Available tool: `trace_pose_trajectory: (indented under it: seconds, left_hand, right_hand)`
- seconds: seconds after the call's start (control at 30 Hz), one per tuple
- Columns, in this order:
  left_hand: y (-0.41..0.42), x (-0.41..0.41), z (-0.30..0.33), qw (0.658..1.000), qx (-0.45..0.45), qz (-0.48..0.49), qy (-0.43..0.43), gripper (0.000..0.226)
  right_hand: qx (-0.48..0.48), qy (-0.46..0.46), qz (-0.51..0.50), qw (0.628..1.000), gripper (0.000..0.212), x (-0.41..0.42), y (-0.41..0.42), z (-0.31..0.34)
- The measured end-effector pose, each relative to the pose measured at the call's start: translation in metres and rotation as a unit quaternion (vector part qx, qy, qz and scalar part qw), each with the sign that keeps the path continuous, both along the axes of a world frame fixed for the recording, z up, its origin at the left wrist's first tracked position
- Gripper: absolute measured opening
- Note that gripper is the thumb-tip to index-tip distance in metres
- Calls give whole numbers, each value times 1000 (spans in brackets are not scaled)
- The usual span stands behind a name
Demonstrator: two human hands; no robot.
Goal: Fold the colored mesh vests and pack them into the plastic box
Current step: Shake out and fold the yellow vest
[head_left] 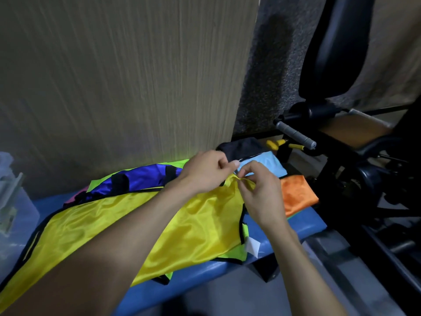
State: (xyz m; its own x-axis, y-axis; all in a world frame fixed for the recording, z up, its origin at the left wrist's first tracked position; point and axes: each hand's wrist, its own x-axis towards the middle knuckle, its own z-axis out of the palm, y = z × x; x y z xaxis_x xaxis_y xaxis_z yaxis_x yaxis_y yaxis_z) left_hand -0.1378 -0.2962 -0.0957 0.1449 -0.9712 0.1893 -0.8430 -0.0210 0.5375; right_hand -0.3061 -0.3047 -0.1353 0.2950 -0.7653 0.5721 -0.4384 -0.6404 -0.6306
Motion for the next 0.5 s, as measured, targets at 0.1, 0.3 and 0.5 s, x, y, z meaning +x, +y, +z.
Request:
trace_pose_trajectory:
  seconds: [0.1, 0.3, 0.5]
  left_hand:
    - [-2, 3, -2, 999, 7, 33, -10, 64]
    - [-6, 3, -7, 976, 54, -22, 209, 46]
    - [-1, 1, 4, 990, 35, 49, 129, 64]
  right_hand:
    - [-17, -12, -4, 1000, 24, 0, -2, -1]
    - [-22, -46, 7, 999, 28, 5, -2, -2]
    - [3, -65, 6, 998, 34, 3, 0, 0]
